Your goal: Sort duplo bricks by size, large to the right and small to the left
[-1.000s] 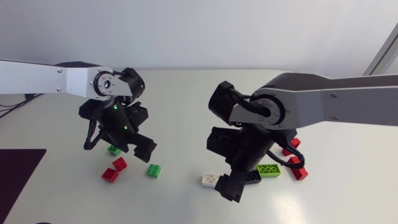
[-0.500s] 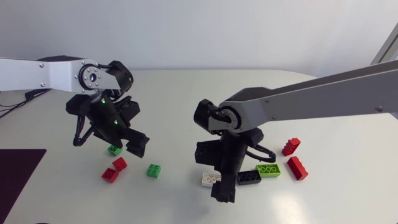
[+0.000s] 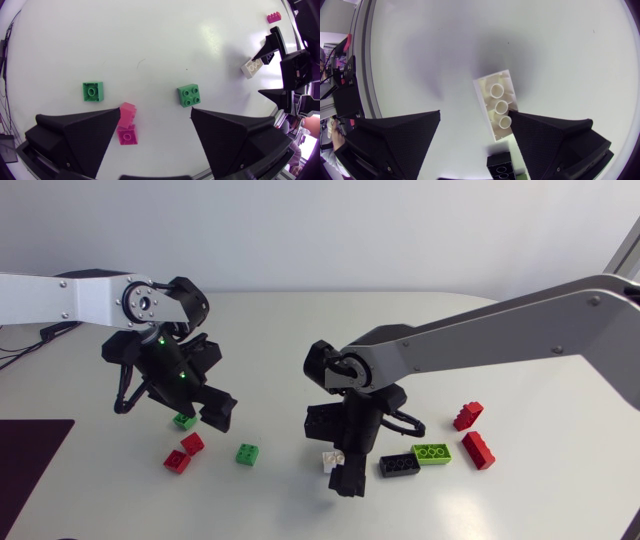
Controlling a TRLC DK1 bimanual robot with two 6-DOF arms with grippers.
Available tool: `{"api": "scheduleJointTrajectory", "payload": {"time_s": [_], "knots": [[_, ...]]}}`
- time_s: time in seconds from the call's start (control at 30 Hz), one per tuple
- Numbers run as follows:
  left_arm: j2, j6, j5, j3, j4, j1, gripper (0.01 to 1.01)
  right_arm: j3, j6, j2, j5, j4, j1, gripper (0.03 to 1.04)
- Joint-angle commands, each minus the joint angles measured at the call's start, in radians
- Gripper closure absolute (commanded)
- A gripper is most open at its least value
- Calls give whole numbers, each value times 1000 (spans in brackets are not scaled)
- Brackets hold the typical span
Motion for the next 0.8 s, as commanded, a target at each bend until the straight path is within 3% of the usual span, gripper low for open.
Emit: {"api": "scheduleJointTrajectory", "payload": {"time_s": [0.0, 0.03, 0.17, 0.2, 0.77], "knots": [[0, 14, 18, 8, -4, 4, 51, 1, -24, -8, 6, -2, -7, 159], [1, 13, 21, 8, -2, 3, 51, -4, -21, -7, 5, 4, -12, 195], [3, 10, 24, -6, 7, -1, 51, -54, -20, -15, -29, 58, -27, 651], [3, 10, 24, -7, 7, -1, 51, -66, -16, -19, -41, 70, -36, 725], [1, -1, 43, -9, 25, -30, 51, -218, -10, -183, -52, 151, -150, 825]]}}
